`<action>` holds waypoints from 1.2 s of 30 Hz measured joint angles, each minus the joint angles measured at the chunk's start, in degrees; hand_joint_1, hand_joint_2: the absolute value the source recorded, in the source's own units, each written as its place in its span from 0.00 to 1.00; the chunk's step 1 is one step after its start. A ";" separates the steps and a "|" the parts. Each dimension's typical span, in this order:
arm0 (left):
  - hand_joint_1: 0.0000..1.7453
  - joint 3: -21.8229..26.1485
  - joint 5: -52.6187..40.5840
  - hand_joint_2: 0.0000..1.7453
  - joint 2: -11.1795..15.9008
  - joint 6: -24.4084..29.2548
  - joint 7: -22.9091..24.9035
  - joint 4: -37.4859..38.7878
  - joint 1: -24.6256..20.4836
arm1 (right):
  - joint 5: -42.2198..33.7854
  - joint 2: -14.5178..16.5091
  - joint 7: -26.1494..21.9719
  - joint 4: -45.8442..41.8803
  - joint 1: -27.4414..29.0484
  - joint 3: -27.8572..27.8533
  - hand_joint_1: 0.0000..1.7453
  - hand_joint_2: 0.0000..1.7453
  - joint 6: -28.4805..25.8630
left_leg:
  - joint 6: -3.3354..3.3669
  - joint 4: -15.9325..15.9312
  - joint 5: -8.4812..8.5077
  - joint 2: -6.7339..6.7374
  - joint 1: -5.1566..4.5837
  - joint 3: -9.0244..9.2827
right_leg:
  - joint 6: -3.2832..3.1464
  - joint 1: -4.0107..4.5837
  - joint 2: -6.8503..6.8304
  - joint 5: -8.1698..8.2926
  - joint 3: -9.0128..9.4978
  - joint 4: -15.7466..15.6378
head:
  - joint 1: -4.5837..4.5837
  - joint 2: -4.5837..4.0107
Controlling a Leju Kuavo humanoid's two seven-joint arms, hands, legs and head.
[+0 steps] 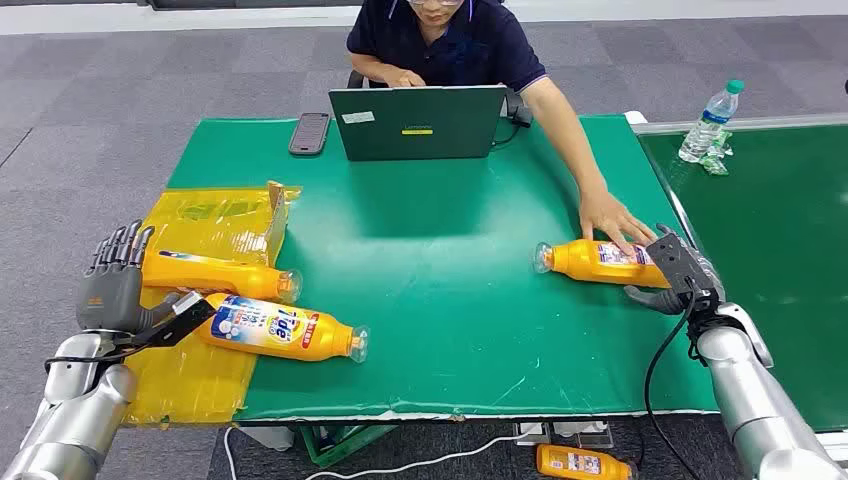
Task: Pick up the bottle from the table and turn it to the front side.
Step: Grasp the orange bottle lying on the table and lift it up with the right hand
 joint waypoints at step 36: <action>0.00 -0.10 -1.19 1.00 -1.58 -2.68 1.25 1.16 -3.99 | 18.86 -6.82 17.72 15.33 -34.83 27.62 0.00 1.00 28.96 | 0.09 0.01 0.19 0.08 -0.04 -0.08 | 0.07 -0.06 0.07 0.18 -0.11 0.02 | -0.01 -0.01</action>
